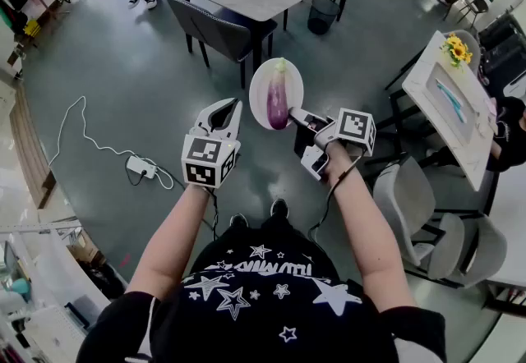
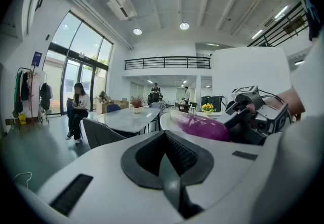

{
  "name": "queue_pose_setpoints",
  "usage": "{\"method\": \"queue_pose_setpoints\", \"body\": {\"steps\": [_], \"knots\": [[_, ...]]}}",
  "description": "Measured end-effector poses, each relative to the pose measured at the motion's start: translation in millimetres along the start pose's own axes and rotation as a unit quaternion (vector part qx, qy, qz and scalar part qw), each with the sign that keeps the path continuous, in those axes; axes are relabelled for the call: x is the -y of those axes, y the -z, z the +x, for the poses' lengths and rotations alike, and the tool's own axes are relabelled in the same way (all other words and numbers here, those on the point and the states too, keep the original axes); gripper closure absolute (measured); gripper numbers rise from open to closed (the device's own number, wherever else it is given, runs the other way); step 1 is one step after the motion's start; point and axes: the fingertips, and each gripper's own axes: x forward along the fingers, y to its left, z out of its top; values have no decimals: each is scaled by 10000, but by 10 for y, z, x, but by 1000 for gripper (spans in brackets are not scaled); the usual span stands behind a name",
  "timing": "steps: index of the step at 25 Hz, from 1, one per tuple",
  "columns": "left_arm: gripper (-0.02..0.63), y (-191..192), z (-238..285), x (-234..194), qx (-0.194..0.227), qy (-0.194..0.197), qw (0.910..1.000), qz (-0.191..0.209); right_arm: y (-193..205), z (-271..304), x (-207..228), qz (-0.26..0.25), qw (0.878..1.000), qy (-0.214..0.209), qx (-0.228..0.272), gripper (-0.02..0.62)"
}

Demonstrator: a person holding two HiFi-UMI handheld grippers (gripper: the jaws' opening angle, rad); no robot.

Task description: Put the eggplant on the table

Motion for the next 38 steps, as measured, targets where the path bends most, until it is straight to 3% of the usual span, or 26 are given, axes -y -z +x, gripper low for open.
{"method": "queue_pose_setpoints", "body": {"steps": [17,38], "knots": [[600,83,139,-34,-115,103,9999,29,-15,51,170,188,9995,192,-153,571],[598,15,119,-39,-62,28,9999,-137,-7,46,150,-38,9992,303,-245,571]]}}
